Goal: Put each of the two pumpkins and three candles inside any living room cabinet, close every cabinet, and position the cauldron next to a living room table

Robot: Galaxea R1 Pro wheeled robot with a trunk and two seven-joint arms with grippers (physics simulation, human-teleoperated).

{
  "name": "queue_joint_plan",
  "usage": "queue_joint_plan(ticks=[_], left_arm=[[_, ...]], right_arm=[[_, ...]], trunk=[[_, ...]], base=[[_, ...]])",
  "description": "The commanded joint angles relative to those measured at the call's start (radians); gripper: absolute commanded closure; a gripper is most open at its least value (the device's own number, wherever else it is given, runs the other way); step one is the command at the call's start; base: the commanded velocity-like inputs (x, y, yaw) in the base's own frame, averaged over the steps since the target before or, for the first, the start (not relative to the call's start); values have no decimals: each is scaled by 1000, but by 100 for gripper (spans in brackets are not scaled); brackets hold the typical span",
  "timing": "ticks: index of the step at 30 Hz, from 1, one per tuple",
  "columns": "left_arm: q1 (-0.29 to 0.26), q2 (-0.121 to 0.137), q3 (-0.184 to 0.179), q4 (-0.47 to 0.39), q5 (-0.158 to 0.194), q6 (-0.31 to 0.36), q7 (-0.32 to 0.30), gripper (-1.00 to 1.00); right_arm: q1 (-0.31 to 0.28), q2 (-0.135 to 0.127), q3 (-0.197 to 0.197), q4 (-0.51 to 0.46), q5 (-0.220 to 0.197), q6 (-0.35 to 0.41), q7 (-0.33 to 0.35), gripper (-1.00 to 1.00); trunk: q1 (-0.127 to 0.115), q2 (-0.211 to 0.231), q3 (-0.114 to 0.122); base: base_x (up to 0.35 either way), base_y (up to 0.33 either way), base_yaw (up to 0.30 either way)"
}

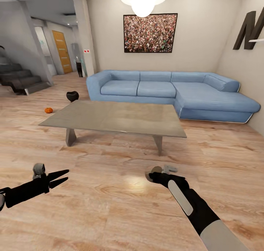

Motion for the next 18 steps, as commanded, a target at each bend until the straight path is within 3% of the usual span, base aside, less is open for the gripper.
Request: queue_joint_plan(ticks=[1,18], left_arm=[[-1,0,0,0,-2,4,-4,-100],[-1,1,0,2,-1,4,-4,-100]], right_arm=[[-1,-1,3,-2,-10,0,-10,100],[-1,-1,3,-2,-10,0,-10,100]], trunk=[[0,0,0],[0,0,13]], base=[[0,0,254],[-50,0,254]])
